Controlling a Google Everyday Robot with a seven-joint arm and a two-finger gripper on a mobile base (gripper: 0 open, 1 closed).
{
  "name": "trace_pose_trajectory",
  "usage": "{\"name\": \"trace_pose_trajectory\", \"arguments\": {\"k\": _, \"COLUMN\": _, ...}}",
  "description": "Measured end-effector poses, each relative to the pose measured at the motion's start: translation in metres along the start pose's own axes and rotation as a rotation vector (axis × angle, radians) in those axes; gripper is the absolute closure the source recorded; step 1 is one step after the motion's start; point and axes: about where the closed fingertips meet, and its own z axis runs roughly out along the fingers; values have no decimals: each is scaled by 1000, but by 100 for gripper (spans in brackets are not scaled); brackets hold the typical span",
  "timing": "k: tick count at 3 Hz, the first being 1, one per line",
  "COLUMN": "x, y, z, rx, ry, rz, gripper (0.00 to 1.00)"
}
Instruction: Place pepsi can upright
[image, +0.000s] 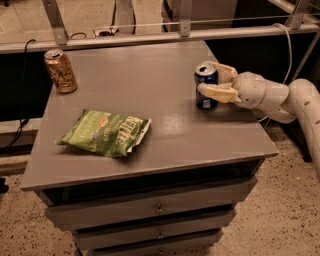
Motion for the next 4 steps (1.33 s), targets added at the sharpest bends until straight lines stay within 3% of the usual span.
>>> {"name": "trace_pose_trajectory", "arguments": {"k": 3, "x": 2, "y": 0, "z": -5, "rx": 8, "ry": 7, "rz": 20, "gripper": 5}}
{"name": "trace_pose_trajectory", "arguments": {"k": 4, "x": 2, "y": 8, "z": -34, "rx": 55, "ry": 59, "rz": 32, "gripper": 0}}
